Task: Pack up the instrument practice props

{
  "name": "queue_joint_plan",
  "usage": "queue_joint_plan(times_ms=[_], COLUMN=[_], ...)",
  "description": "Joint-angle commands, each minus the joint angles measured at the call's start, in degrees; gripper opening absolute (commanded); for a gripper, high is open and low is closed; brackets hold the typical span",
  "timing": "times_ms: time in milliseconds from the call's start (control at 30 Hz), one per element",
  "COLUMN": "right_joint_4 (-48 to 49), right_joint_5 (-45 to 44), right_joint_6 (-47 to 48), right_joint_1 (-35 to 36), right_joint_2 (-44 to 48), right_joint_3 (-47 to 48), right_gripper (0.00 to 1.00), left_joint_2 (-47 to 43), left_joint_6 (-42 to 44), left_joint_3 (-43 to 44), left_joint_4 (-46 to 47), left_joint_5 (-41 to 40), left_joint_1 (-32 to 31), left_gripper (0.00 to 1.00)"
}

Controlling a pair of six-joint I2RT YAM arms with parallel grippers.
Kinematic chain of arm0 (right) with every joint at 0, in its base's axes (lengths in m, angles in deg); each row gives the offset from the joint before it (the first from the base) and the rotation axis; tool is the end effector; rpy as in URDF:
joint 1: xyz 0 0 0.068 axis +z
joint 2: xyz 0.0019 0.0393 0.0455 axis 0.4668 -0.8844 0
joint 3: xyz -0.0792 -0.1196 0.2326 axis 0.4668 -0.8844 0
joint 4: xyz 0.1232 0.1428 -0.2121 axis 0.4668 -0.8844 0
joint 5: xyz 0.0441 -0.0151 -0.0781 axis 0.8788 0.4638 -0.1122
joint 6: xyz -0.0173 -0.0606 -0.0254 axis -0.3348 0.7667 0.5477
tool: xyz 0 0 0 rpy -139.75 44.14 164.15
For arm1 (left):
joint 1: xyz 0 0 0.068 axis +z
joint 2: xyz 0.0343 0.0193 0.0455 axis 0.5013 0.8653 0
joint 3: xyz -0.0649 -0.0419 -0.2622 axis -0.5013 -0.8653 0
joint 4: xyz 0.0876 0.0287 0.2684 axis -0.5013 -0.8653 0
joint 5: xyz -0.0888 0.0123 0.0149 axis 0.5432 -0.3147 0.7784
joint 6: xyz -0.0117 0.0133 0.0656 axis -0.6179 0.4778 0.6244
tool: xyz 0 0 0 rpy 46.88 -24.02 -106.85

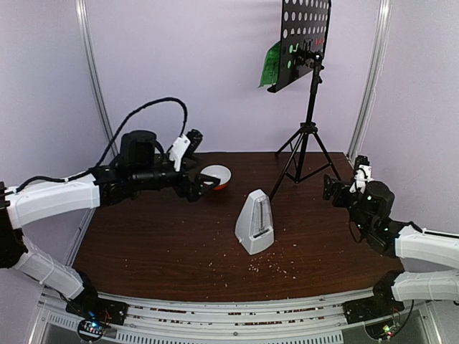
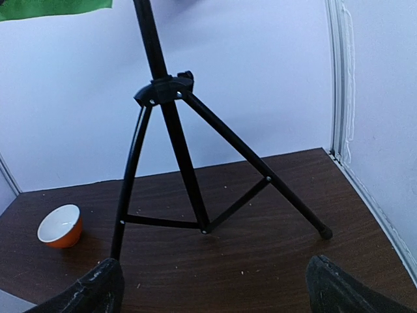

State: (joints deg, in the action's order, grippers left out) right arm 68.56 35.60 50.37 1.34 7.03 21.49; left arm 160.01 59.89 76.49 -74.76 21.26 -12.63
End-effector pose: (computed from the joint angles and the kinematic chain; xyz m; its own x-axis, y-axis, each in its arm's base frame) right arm 0.2254 0.1034 0.2279 -0.0243 0.2393 -0.9706 -0.1412 0.9604 0.2403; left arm 0.2532 -0.2534 0.3038 -0.2675 0.1671 -0.9490 0.8249 0.5487 -0.1359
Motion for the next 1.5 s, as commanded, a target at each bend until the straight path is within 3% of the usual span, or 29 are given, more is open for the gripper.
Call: queue_joint_plan(times_ms=[0,267,733,933,1167,1467], right_joint_4=[8.4,9.2,9.3,9.1,9.5,9.3], right_joint_5=[5.2,5.2,5.5,4.4,4.4,4.0], right_joint_6=[-2.4,-3.0,-3.3,-3.4,-3.6,-3.6], right_joint_1=[-2.3,-2.3,-2.3,-2.4,-2.4,-2.4], right_joint_2=[0.2,5.1,3.5,3.5,3.5,3.9], right_joint_3=[-7.3,-11.0,-10.8,-10.9,-11.1,-11.3], right_gripper=[1.0,1.0,1.0,1.0,1.0,1.0], left_joint_2=[7.3,18.4,23.8,25.7,26.5,25.8], left_joint_6=[-6.8,-6.7,-5.7,-3.0,-2.6,-2.8], left_joint_3=[1.8,7.2,11.3,13.9,14.0,12.7], left_joint_4=[11.9,16.7,15.3,11.1,10.0,9.9], left_joint_5=[2.0,4.5,2.6,-2.4,-6.1,-10.0], left_joint_1=[-4.6,-9.3,-12.0,-14.0,-15.0,-15.4], left_gripper=[0.95,0.98,0.98,0.91,0.7,0.55])
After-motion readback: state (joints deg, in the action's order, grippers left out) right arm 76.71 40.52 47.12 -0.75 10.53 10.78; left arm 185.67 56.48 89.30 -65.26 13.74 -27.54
